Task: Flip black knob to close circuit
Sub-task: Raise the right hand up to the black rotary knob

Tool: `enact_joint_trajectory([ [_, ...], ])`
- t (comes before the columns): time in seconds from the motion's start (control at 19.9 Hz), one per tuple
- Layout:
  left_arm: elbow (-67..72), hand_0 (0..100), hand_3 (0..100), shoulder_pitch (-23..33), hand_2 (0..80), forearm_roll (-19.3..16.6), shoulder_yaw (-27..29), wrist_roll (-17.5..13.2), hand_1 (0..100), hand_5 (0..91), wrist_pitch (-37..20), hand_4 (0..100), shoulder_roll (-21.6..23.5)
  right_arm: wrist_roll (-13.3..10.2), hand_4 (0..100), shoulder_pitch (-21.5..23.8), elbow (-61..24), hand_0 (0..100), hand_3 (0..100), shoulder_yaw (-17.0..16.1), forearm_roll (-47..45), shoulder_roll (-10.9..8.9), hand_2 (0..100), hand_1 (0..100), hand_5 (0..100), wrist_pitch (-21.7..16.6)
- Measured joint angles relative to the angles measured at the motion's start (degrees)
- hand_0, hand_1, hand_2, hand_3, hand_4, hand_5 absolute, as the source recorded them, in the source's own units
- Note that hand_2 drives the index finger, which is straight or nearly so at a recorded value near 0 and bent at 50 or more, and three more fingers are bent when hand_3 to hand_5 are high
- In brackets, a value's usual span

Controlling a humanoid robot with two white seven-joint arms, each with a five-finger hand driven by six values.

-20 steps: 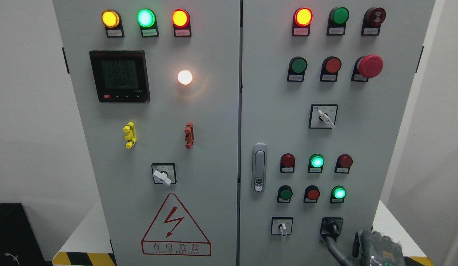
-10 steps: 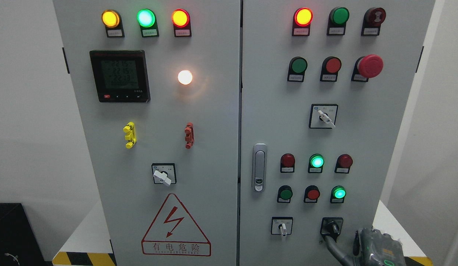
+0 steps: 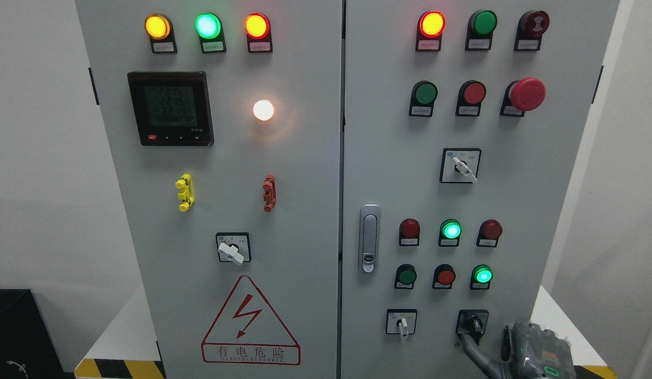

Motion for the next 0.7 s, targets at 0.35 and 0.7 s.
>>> enact_joint_trajectory([
  [0.35, 0.0, 0, 0, 0.0, 0.0, 0.0, 0.0, 0.0, 0, 0.0, 0.0, 0, 0.0, 0.04, 81, -0.07, 0.15, 0, 98, -0.09, 0.06, 0.06, 80, 6, 78, 0.01],
  [0.7, 0.0, 0, 0, 0.0, 0.0, 0.0, 0.0, 0.0, 0, 0.0, 0.0, 0, 0.0, 0.56, 81, -0.21, 0.32, 0, 99, -0.31, 0.01, 0.07, 80, 6, 78, 0.01],
])
